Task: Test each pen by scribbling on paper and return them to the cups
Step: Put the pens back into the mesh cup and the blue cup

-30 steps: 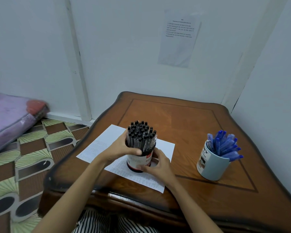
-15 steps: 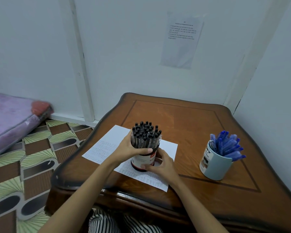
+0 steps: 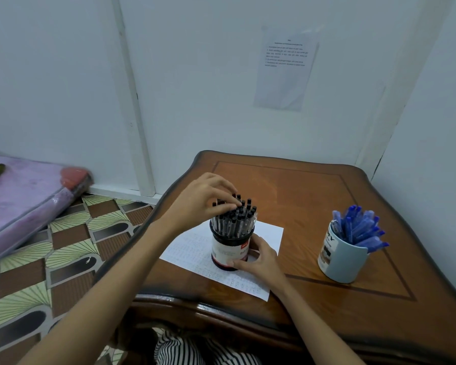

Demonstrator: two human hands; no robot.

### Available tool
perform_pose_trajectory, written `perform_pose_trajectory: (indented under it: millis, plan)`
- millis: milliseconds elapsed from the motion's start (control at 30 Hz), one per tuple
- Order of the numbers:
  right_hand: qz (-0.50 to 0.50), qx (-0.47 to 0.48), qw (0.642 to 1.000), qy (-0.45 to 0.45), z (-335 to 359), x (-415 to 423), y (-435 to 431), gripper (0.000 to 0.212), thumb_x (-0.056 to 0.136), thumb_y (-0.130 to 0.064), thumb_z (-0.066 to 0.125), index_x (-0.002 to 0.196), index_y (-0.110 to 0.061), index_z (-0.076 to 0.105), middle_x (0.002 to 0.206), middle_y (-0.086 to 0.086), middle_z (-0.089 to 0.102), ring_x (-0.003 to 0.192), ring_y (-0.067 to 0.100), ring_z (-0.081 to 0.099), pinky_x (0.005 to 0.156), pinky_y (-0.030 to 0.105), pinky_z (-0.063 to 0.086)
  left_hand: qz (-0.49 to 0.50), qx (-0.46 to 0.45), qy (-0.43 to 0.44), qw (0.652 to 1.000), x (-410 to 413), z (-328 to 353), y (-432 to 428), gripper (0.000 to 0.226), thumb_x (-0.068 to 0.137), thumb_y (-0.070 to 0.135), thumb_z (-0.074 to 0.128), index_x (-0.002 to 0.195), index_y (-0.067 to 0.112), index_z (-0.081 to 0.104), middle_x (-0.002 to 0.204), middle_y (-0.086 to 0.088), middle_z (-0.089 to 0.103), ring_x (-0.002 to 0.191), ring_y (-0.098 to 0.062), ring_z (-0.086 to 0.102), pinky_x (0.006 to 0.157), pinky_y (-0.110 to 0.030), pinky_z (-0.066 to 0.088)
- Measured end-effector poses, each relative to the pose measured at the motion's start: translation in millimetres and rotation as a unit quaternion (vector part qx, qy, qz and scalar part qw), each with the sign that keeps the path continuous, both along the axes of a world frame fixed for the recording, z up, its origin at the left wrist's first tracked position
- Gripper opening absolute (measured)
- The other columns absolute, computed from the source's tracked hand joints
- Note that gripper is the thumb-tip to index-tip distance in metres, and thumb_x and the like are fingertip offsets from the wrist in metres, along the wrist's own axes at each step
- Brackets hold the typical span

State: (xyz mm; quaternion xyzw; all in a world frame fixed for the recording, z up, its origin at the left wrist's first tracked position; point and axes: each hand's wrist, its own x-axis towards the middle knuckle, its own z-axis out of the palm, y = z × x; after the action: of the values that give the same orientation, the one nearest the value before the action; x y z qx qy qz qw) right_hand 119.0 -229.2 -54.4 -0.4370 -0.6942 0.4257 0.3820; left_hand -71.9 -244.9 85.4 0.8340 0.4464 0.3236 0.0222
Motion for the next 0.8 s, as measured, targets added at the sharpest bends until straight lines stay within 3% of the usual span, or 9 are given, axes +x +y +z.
perform_pose_trajectory:
  millis: [67, 200, 333, 400, 500, 600, 800]
  plan:
    - [0.000, -0.002, 1.000, -0.002, 1, 0, -1, 0.073, 0.065, -0.028, 0.085, 0.126, -0.030, 0.045, 0.122, -0.010, 0.052, 0.112, 0.006, 0.050, 0.085, 0.012, 0.040, -0.004, -0.015, 0.064, 0.998, 2, 4, 4, 0.019, 0.086, 0.030, 0.065, 0.103, 0.027, 0.074, 0.106, 0.008, 0.065, 0.106, -0.008, 0.048, 0.084, -0.036, 0.049]
    - [-0.001, -0.007, 1.000, 0.000, 2, 1, -1, 0.077, 0.065, -0.028, 0.085, 0.131, -0.023, 0.045, 0.123, -0.010, 0.051, 0.113, 0.005, 0.049, 0.085, 0.010, 0.039, -0.002, -0.006, 0.106, 0.994, 4, 15, 7, 0.015, 0.083, 0.030, 0.069, 0.096, 0.028, 0.075, 0.102, 0.008, 0.066, 0.103, -0.010, 0.050, 0.082, -0.036, 0.046]
    - [-0.004, 0.002, 1.000, -0.002, 0, -1, 0, 0.078, 0.060, -0.039, 0.086, 0.128, -0.026, 0.048, 0.128, -0.004, 0.056, 0.115, 0.010, 0.052, 0.095, 0.027, 0.045, 0.024, 0.015, 0.269, 0.963, 15, 33, 12, 0.020, 0.080, 0.037, 0.070, 0.100, 0.032, 0.073, 0.112, 0.014, 0.062, 0.115, -0.011, 0.044, 0.092, -0.031, 0.034]
    - [-0.009, 0.000, 1.000, -0.005, -1, -1, 0, 0.083, 0.057, -0.044, 0.085, 0.129, -0.025, 0.048, 0.128, -0.003, 0.056, 0.116, 0.011, 0.053, 0.097, 0.032, 0.046, 0.028, 0.006, 0.305, 0.952, 20, 37, 15, 0.023, 0.080, 0.038, 0.070, 0.102, 0.031, 0.072, 0.117, 0.015, 0.060, 0.118, -0.010, 0.042, 0.097, -0.032, 0.029]
    - [-0.009, 0.003, 1.000, -0.003, -2, -1, 1, 0.075, 0.063, -0.031, 0.086, 0.127, -0.026, 0.048, 0.129, -0.002, 0.056, 0.116, 0.013, 0.053, 0.098, 0.034, 0.046, 0.024, 0.007, 0.285, 0.958, 20, 35, 16, 0.020, 0.079, 0.038, 0.071, 0.097, 0.030, 0.073, 0.116, 0.016, 0.060, 0.116, -0.009, 0.043, 0.098, -0.030, 0.025]
    - [-0.006, 0.002, 1.000, -0.002, -2, 0, 2, 0.076, 0.064, -0.029, 0.086, 0.130, -0.024, 0.048, 0.129, -0.002, 0.055, 0.116, 0.012, 0.052, 0.096, 0.028, 0.045, 0.026, -0.003, 0.250, 0.968, 16, 28, 16, 0.019, 0.079, 0.039, 0.071, 0.094, 0.028, 0.074, 0.114, 0.016, 0.061, 0.111, -0.006, 0.044, 0.103, -0.031, 0.023]
    - [-0.003, 0.000, 1.000, 0.002, 0, 0, 1, 0.077, 0.065, -0.027, 0.086, 0.131, -0.024, 0.046, 0.126, -0.005, 0.054, 0.114, 0.008, 0.050, 0.092, 0.020, 0.041, 0.012, -0.025, 0.122, 0.992, 9, 15, 16, 0.015, 0.077, 0.040, 0.074, 0.083, 0.026, 0.077, 0.103, 0.016, 0.066, 0.087, 0.006, 0.042, 0.096, -0.036, 0.034]
